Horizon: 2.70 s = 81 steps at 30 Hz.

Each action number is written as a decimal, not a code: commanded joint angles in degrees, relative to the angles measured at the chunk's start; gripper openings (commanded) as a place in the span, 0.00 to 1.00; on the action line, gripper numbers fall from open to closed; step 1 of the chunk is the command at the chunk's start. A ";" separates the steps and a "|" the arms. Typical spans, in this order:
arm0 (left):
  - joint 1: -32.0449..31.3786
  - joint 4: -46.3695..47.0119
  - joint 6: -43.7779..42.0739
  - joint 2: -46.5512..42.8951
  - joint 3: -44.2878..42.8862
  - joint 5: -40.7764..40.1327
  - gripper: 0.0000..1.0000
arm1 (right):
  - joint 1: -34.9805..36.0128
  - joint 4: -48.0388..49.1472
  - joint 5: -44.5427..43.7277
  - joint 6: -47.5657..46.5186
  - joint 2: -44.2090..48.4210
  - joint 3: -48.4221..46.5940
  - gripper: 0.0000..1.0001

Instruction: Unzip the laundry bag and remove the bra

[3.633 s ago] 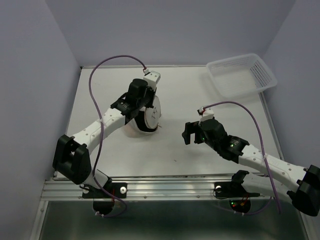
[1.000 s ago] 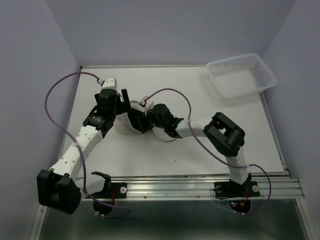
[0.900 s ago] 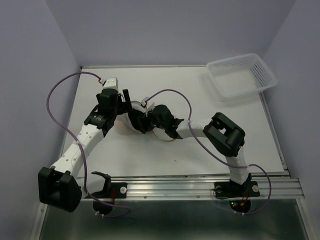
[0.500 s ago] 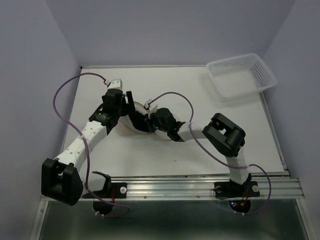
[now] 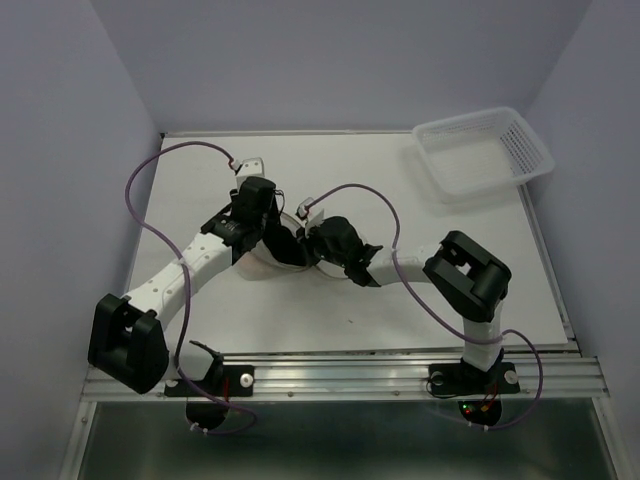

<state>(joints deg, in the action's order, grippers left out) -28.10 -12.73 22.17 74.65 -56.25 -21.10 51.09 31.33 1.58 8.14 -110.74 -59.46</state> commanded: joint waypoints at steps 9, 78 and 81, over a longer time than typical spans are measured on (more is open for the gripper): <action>-1.70 -3.26 2.52 2.43 -3.78 -10.97 0.00 | 0.76 1.19 -3.25 -1.11 6.06 3.47 0.01; -1.35 8.95 -7.14 -16.91 6.85 -0.43 0.00 | -48.72 -31.16 -28.04 -2.87 -5.03 -33.44 0.68; -1.35 9.39 -7.32 -17.17 6.94 0.36 0.00 | -48.72 -31.16 -27.07 -3.40 -0.46 -31.77 0.82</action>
<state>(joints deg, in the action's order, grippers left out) -29.52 -6.83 16.03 59.79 -49.56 -21.10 2.33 -1.96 -25.98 5.58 -119.72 -90.32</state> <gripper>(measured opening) 0.026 0.786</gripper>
